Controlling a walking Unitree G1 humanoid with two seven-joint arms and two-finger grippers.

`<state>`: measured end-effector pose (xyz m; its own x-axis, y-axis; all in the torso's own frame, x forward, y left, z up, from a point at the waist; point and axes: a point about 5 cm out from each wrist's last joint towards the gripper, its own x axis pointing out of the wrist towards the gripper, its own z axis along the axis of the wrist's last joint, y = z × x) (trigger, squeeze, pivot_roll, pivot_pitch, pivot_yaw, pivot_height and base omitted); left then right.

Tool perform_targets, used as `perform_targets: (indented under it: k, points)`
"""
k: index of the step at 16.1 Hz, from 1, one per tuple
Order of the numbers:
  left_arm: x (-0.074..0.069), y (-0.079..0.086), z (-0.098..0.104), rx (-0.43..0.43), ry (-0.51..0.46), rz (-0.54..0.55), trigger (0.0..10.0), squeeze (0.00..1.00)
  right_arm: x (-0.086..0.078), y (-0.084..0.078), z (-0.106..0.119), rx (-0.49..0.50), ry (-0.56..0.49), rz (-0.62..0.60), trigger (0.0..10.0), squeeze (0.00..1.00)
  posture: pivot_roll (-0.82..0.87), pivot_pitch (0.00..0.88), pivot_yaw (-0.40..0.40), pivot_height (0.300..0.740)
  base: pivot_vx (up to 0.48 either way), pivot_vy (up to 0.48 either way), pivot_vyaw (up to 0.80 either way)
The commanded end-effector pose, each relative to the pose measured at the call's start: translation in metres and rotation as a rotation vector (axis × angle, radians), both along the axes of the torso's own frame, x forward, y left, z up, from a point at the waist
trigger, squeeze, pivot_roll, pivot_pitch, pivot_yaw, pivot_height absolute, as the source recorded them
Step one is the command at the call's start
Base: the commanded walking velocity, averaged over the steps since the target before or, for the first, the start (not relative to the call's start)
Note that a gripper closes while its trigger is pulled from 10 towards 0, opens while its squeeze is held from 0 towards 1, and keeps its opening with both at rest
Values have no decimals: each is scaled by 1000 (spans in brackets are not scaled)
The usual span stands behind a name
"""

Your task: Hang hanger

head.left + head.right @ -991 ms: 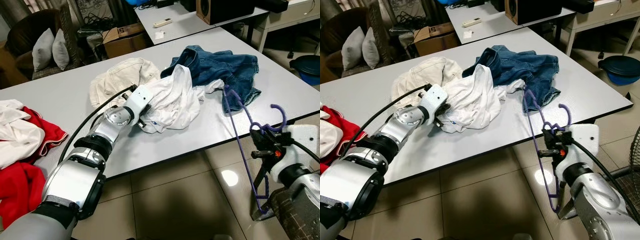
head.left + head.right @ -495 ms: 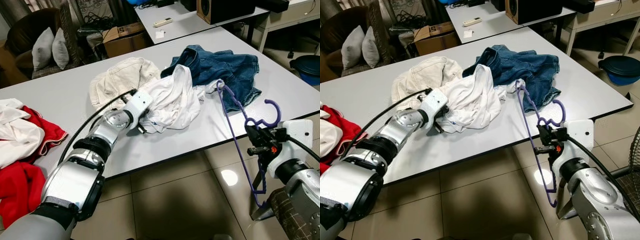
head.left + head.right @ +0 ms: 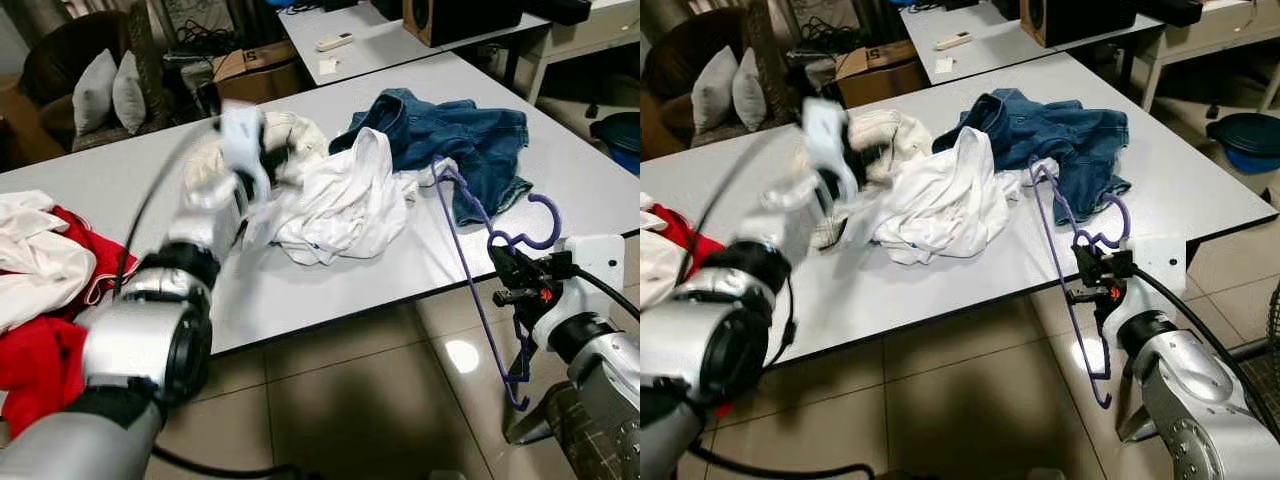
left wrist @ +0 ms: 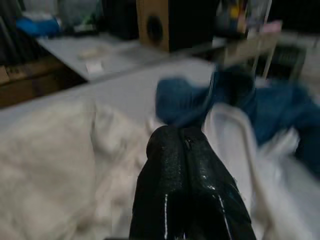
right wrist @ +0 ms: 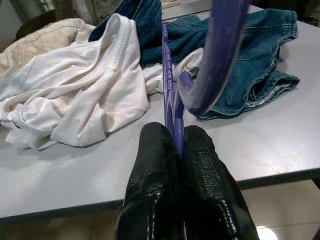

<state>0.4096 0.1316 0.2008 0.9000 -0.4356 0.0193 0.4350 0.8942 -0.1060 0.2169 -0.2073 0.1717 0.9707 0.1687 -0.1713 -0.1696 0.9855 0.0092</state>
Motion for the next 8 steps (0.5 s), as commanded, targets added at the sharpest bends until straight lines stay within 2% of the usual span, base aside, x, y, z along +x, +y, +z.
perform_targets:
  k: [1, 2, 3, 4, 6, 8]
  points:
    - [3, 9, 11, -33, -19, 21, 0, 0, 1, 8, 2, 2, -23, 65, 10000, 0, -172, 0, 212, 740, 0, 0, 0]
    - [2, 10, 10, 91, -22, 1, 549, 0, -1, 12, 4, 3, -30, 110, 10000, 0, -171, 0, 215, 740, 0, 0, 0]
    - [0, 12, 0, 305, -20, -40, 10000, 0, -3, 15, 5, 5, -36, 140, 10000, 0, -170, 0, 217, 740, 0, 0, 0]
    - [-8, 16, -19, 536, 6, -153, 10000, 1000, -4, 18, 6, 6, -38, 169, 10000, 0, -169, 0, 219, 740, 0, 0, 0]
    - [-14, 24, -33, 551, 51, -192, 10000, 1000, -5, 20, 5, 7, -34, 179, 10000, 0, -166, 0, 220, 740, 0, 0, 0]
    - [-18, 33, -43, 589, 88, -184, 10000, 1000, -6, 22, 3, 9, -27, 201, 10000, 0, -164, 0, 218, 740, 0, 0, 0]
